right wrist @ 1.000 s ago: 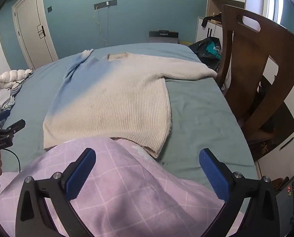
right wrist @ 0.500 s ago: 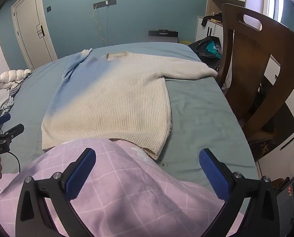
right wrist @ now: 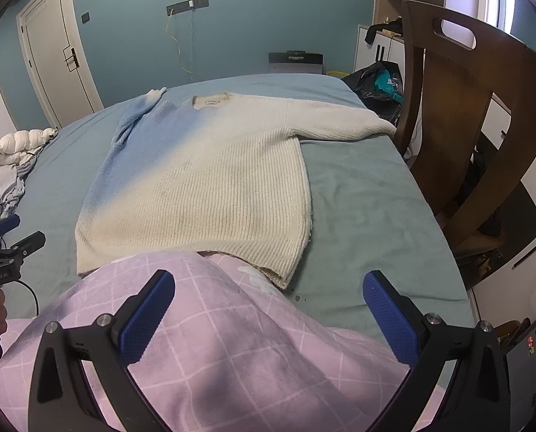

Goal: Fold small clothes

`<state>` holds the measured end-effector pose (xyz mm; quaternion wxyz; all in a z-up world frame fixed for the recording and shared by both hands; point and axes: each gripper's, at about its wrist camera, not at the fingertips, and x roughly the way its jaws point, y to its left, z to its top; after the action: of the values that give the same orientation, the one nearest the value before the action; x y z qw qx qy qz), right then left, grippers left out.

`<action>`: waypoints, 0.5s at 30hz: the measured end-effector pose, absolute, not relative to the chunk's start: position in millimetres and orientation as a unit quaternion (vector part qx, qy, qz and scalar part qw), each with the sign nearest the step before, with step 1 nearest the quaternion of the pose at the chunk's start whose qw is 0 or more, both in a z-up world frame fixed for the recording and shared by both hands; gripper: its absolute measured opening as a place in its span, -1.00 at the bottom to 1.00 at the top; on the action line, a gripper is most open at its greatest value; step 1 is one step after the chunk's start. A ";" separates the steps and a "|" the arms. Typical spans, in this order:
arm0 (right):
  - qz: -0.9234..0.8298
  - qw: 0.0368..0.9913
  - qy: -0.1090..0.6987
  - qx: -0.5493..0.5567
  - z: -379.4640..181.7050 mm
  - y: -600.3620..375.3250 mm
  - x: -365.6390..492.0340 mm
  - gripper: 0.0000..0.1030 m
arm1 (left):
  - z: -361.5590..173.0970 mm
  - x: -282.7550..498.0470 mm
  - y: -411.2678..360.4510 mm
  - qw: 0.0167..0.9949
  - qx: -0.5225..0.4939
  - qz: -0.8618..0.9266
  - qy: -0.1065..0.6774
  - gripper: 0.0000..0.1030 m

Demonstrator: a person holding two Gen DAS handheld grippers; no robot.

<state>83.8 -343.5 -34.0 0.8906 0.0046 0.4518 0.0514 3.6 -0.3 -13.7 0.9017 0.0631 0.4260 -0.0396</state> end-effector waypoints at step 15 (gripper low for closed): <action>0.052 0.890 0.453 0.007 -34.3 -346.2 83.5 0.99 | -25.3 11.8 13.5 0.897 0.049 -0.010 0.440 1.00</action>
<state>83.5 -346.2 -34.3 0.8899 0.0073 0.4531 0.0518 11.8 13.5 -25.3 0.8966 0.0490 0.4401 -0.0100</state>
